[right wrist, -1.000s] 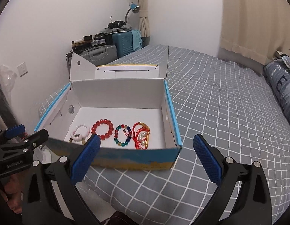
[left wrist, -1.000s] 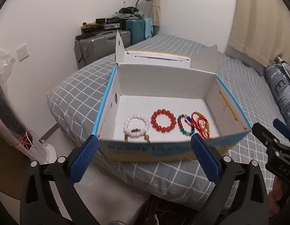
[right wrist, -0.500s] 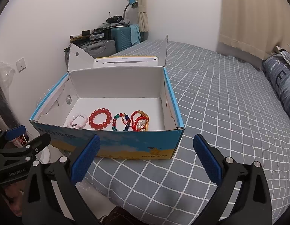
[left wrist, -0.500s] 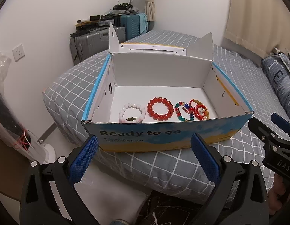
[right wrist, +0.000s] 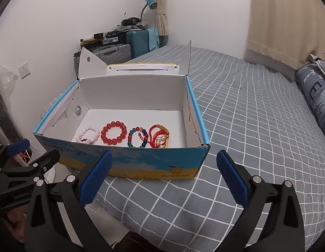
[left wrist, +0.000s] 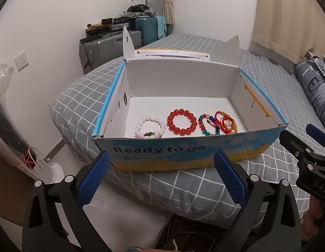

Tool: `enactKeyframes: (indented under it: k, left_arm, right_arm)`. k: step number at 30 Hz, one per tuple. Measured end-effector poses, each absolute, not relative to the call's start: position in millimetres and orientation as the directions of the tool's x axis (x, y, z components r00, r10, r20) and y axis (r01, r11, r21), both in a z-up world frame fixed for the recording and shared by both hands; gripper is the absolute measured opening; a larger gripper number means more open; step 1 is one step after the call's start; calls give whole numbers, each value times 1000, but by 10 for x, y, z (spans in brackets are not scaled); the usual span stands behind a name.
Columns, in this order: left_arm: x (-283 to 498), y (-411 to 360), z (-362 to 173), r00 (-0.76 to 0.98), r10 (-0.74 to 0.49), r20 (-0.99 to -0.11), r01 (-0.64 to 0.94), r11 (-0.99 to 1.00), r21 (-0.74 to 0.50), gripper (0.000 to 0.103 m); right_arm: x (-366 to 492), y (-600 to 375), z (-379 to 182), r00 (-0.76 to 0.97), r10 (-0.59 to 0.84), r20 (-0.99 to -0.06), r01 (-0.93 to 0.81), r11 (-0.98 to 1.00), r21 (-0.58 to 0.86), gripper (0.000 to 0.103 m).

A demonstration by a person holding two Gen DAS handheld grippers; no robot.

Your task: Organize jewelry

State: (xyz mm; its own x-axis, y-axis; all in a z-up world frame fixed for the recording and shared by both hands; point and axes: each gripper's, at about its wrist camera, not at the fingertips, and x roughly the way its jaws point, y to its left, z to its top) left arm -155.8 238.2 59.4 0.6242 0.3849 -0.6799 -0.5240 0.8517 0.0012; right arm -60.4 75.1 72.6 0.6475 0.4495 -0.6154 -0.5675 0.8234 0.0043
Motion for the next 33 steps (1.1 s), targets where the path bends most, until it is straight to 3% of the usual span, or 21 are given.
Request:
enactKeyframes:
  k: [33]
  left_arm:
    - [-1548,2328,617,628,377,-680,-523,852,-10,97]
  right_arm:
    - [-552,749,672,631,454,-629,-571,821,20,95]
